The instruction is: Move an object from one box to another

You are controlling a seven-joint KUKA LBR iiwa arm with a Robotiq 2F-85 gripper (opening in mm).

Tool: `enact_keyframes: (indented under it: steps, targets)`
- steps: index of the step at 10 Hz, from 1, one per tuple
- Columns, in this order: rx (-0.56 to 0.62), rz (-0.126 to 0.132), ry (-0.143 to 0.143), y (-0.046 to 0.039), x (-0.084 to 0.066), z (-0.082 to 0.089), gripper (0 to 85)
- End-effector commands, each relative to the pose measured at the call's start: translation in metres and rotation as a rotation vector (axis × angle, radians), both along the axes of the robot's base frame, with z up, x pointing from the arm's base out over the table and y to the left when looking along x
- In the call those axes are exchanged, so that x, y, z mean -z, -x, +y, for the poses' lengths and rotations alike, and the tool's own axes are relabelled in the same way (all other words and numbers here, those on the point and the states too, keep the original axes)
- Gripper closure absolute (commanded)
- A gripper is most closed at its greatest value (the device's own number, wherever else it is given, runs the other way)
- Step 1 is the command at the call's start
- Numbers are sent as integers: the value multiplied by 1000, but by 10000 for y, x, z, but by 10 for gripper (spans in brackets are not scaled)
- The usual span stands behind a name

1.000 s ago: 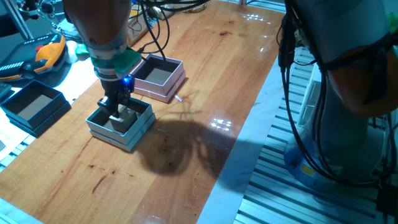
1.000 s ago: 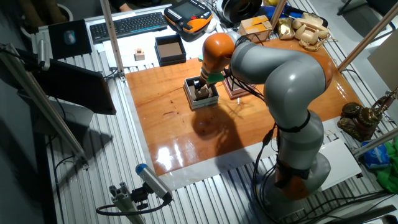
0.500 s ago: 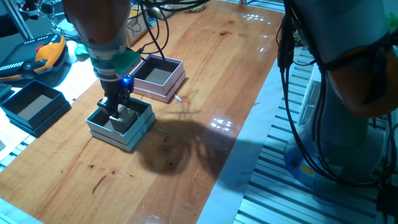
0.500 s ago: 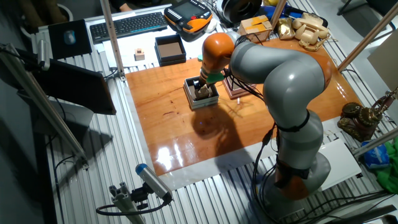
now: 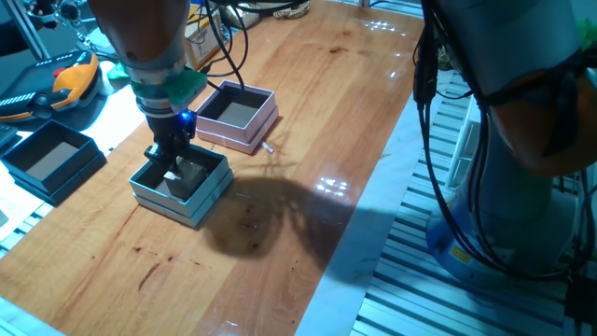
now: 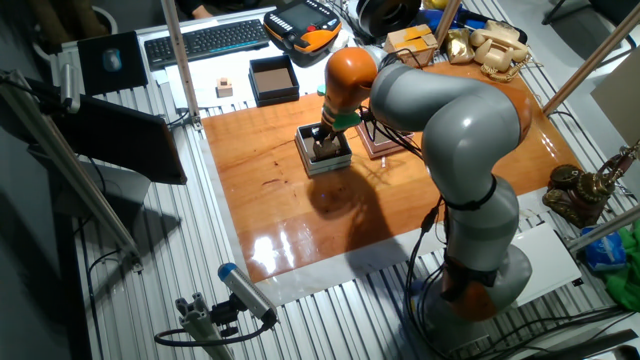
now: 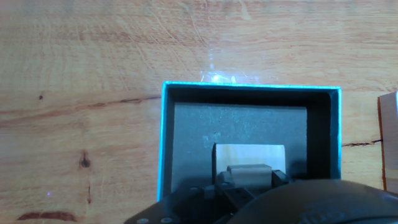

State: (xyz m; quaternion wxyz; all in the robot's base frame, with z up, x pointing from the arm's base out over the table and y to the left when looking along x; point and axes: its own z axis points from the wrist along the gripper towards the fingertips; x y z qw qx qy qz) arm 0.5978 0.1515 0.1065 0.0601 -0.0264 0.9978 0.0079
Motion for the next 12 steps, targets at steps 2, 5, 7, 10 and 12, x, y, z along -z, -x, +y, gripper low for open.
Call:
enact_keyframes:
  steps: [2, 5, 7, 10, 12]
  targets:
    - [0, 0, 2, 8, 23, -11, 510]
    - [-13, 18, -11, 16, 3, -30, 850]
    - [5, 20, -16, 44, -147, -70, 850]
    - [22, 23, -5, 106, -429, -152, 850]
    - [8, 22, -4, 150, -533, -293, 850]
